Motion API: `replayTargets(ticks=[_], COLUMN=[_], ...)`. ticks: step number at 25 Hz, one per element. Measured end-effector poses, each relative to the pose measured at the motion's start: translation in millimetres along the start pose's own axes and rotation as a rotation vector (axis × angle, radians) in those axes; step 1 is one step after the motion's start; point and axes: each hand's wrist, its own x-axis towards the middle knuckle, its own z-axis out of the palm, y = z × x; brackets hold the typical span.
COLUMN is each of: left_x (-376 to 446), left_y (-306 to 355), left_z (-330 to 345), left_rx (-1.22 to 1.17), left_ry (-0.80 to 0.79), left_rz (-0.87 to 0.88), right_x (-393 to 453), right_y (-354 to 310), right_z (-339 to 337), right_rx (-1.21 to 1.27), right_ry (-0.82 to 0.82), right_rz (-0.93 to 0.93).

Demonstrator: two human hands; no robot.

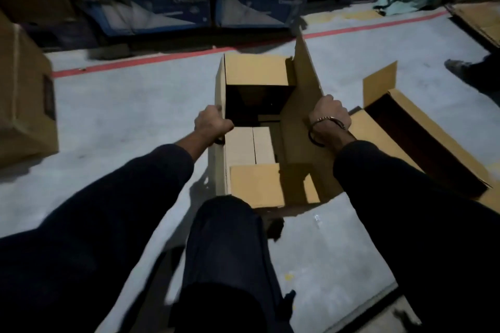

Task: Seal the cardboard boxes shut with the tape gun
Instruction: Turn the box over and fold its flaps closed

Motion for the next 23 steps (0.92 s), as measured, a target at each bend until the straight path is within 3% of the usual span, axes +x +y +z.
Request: replayTargets(ticks=[6,10,16,20,23], left_x=[36,18,-23,-45,-56], left_y=[-83,-192,-336,-393,-399], left_z=[-123,-179,-181,-169,-157], left_rx=[-0.027,0.053,0.037,0.129,0.245], left_ry=[0.064,0.154,0.151,0.205,0.225], left_rz=[0.007,-0.067,-0.192,-0.223,-0.155], right_x=[-28,-71,-129,-126,-128], right_y=[-130,-189,-212,-221,-215], right_z=[6,62,176,206,209], right_rx=[0.109,0.306,0.363,0.341,0.085], right_ry=[0.014,-0.136,-0.393,-0.553,-0.490], right_rz=[-0.180,-0.151,-0.156,-0.061,-0.090])
